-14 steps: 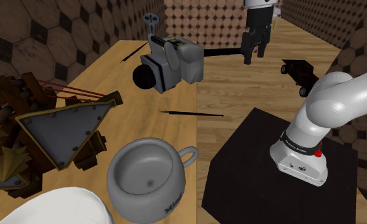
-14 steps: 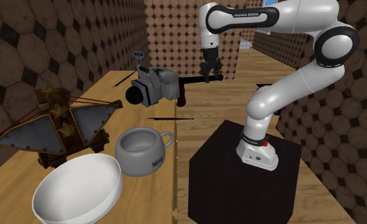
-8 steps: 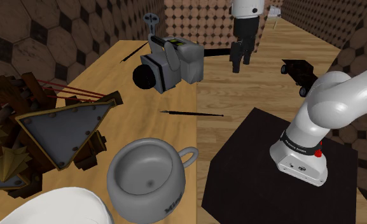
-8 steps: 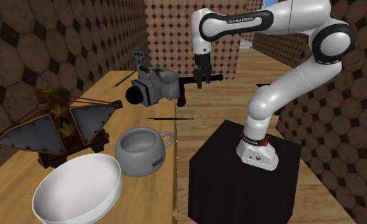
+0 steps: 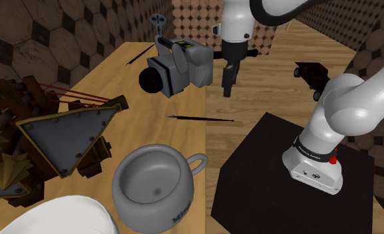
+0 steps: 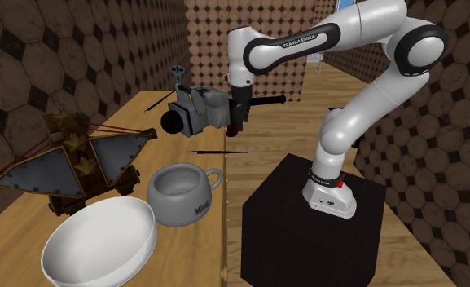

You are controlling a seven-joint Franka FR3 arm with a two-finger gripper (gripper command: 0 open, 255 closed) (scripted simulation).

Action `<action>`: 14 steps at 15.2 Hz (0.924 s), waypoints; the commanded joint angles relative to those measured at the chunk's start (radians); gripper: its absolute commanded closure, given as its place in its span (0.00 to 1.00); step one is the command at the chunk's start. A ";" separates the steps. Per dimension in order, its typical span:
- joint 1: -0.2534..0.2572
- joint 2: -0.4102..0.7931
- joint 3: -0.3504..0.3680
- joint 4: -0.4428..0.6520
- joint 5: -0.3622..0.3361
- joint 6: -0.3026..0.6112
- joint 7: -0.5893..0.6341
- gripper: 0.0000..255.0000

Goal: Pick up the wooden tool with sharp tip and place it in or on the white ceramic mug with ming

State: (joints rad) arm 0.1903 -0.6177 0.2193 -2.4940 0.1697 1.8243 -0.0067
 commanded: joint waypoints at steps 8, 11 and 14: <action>0.116 0.157 0.127 0.015 0.020 0.245 -0.093 0.00; 0.116 0.175 0.134 -0.012 0.021 0.289 -0.092 0.00; 0.116 0.195 0.142 -0.038 0.022 0.335 -0.090 0.00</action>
State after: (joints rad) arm 0.3050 -0.4278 0.3577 -2.5188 0.1905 2.1404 -0.0976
